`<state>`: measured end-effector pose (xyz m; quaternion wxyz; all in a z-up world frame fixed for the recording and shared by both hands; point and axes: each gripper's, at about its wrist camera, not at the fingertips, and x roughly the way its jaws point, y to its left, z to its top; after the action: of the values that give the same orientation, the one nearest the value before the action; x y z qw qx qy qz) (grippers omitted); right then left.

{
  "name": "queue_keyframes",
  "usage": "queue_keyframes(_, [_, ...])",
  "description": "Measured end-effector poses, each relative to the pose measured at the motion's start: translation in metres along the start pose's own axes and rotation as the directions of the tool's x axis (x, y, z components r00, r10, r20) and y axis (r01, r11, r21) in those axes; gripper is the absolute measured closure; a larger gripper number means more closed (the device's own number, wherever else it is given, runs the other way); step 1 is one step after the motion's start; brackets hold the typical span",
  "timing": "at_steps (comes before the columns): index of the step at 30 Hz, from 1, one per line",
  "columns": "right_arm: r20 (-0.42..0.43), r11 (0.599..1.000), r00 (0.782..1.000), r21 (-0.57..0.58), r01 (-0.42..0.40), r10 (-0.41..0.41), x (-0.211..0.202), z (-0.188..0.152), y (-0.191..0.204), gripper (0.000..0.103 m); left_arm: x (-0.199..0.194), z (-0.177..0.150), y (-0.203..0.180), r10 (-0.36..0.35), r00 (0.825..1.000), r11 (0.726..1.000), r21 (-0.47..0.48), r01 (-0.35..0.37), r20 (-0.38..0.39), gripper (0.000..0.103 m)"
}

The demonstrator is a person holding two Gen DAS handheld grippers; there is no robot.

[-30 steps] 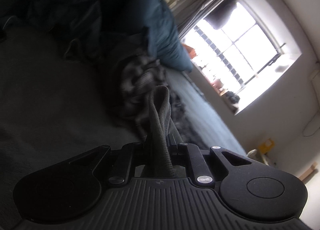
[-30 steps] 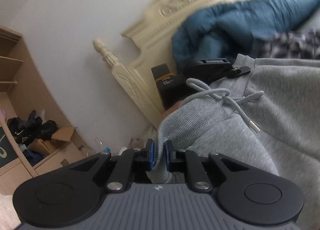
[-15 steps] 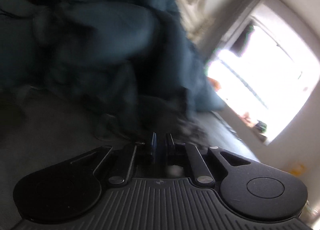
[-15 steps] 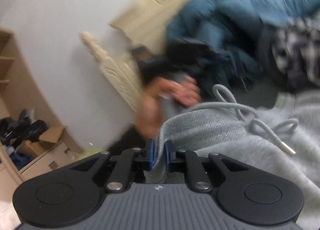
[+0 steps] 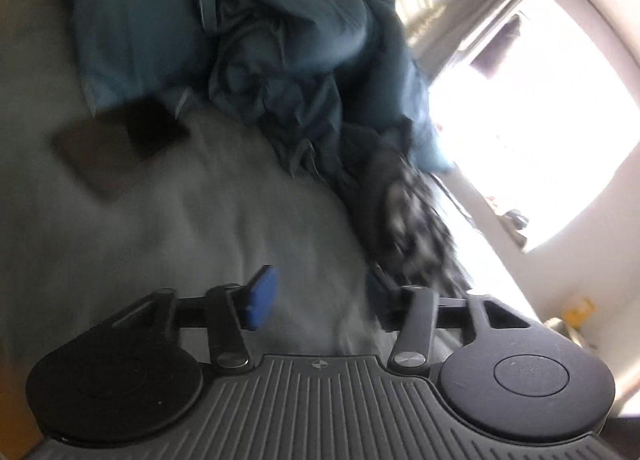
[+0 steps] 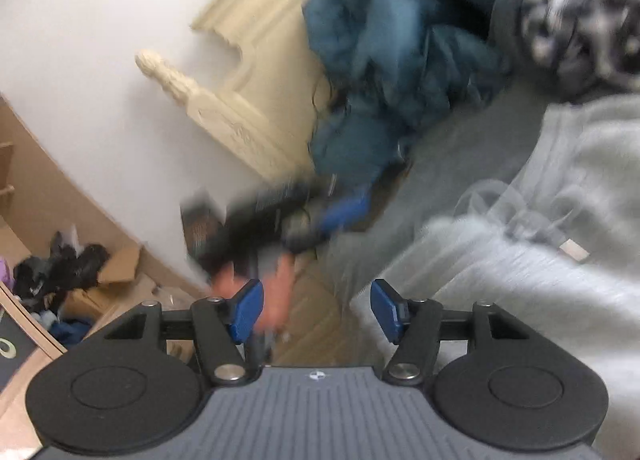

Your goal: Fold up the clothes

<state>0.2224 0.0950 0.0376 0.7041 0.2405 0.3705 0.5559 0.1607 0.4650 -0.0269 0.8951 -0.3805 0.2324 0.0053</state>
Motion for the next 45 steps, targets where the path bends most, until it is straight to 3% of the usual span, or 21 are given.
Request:
queue_keyframes(3, [0.072,0.985,0.988,-0.089,0.146,-0.14,-0.044,0.016,-0.002,0.04,-0.005,-0.04,0.007,-0.048,0.998,0.998,-0.046,0.046,-0.047,0.034])
queue_keyframes(6, [0.108,0.937,0.948,-0.156,0.313,-0.299,-0.069,0.039,-0.016,0.039,-0.004,-0.08,0.015,-0.068,0.995,0.993,-0.101,0.06,-0.076,0.033])
queue_keyframes(9, [0.088,0.885,0.908,-0.202,0.419,-0.41,-0.071,0.065,-0.041,0.039,-0.007,-0.112,0.024,-0.071,0.997,0.987,-0.146,0.068,-0.017,0.034])
queue_keyframes(10, [0.071,0.873,0.899,-0.217,0.436,-0.432,-0.064,0.075,-0.05,0.034,-0.009,-0.119,0.027,-0.081,0.997,0.984,-0.158,0.082,0.014,0.033])
queue_keyframes(11, [0.041,0.869,0.897,-0.234,0.436,-0.439,-0.054,0.084,-0.062,0.029,-0.009,-0.122,0.03,-0.092,0.995,0.98,-0.176,0.098,0.043,0.033])
queue_keyframes(14, [-0.037,0.859,0.891,-0.287,0.424,-0.452,-0.012,0.112,-0.091,0.028,-0.014,-0.128,0.038,-0.127,0.984,0.966,-0.208,0.15,0.122,0.034])
queue_keyframes(18, [-0.131,0.846,0.881,-0.373,0.38,-0.454,0.05,0.139,-0.124,0.027,-0.022,-0.135,0.04,-0.189,0.965,0.959,-0.177,0.221,0.179,0.034])
queue_keyframes(22, [-0.217,0.853,0.865,-0.387,0.35,-0.453,0.101,0.155,-0.155,0.027,-0.022,-0.138,0.032,-0.253,0.952,0.96,-0.082,0.269,0.171,0.034])
queue_keyframes(24, [-0.278,0.887,0.867,-0.338,0.314,-0.413,0.119,0.158,-0.169,0.027,-0.023,-0.138,0.028,-0.241,0.958,0.969,-0.022,0.247,0.158,0.034])
queue_keyframes(31, [-0.324,0.911,0.868,-0.296,0.286,-0.377,0.149,0.156,-0.185,0.023,-0.014,-0.135,0.031,-0.24,0.955,0.967,-0.044,0.251,0.172,0.034])
queue_keyframes(33, [-0.36,0.905,0.854,-0.339,0.257,-0.377,0.147,0.154,-0.177,0.029,-0.008,-0.132,0.031,-0.235,0.953,0.966,-0.061,0.25,0.19,0.038])
queue_keyframes(35, [-0.4,0.894,0.834,-0.389,0.221,-0.38,0.145,0.152,-0.168,0.043,-0.005,-0.132,0.033,-0.215,0.955,0.966,-0.095,0.239,0.206,0.054])
queue_keyframes(36, [-0.407,0.884,0.825,-0.415,0.216,-0.392,0.144,0.151,-0.163,0.048,-0.004,-0.133,0.034,-0.207,0.955,0.966,-0.109,0.233,0.212,0.056])
queue_keyframes(38, [-0.382,0.848,0.812,-0.474,0.239,-0.442,0.139,0.147,-0.152,0.078,-0.003,-0.133,0.035,-0.199,0.954,0.965,-0.127,0.231,0.224,0.066])
queue_keyframes(41, [-0.287,0.766,0.808,-0.579,0.281,-0.514,0.13,0.134,-0.127,0.087,-0.002,-0.135,0.033,-0.174,0.955,0.968,-0.136,0.21,0.239,0.08])
queue_keyframes(45, [-0.083,0.552,0.774,-0.748,0.367,-0.628,0.123,0.092,-0.082,0.09,-0.014,-0.142,0.016,-0.099,0.953,0.989,-0.078,0.126,0.287,0.085])
